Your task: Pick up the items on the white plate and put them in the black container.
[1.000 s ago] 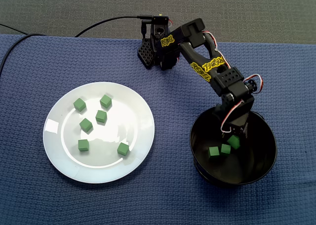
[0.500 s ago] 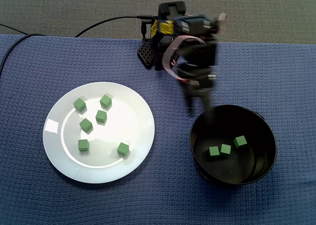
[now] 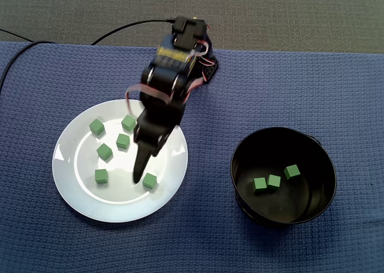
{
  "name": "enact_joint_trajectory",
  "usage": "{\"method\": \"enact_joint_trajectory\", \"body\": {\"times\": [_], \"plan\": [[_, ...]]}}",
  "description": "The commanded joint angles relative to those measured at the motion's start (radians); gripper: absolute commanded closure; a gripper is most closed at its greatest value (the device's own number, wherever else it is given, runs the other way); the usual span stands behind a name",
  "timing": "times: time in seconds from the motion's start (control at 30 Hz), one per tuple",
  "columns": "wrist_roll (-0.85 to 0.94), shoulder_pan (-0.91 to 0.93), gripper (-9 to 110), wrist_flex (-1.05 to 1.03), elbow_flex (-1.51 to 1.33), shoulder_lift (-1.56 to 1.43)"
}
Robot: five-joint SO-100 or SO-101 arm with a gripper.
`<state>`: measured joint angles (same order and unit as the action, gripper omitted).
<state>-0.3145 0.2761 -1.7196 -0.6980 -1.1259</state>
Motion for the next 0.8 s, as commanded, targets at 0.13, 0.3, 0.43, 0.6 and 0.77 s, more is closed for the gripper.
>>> {"method": "enact_joint_trajectory", "body": {"times": [0.13,0.3,0.43,0.6,0.77], "plan": [[-0.089,-0.02,63,-0.011,-0.078,0.144],[-0.064,0.012,63,0.0,-0.083,0.202],[-0.021,0.049,63,0.008,-0.081,0.245],[0.021,0.086,64,0.048,-0.095,0.295],[0.077,0.098,64,0.094,-0.1,0.331]]}}
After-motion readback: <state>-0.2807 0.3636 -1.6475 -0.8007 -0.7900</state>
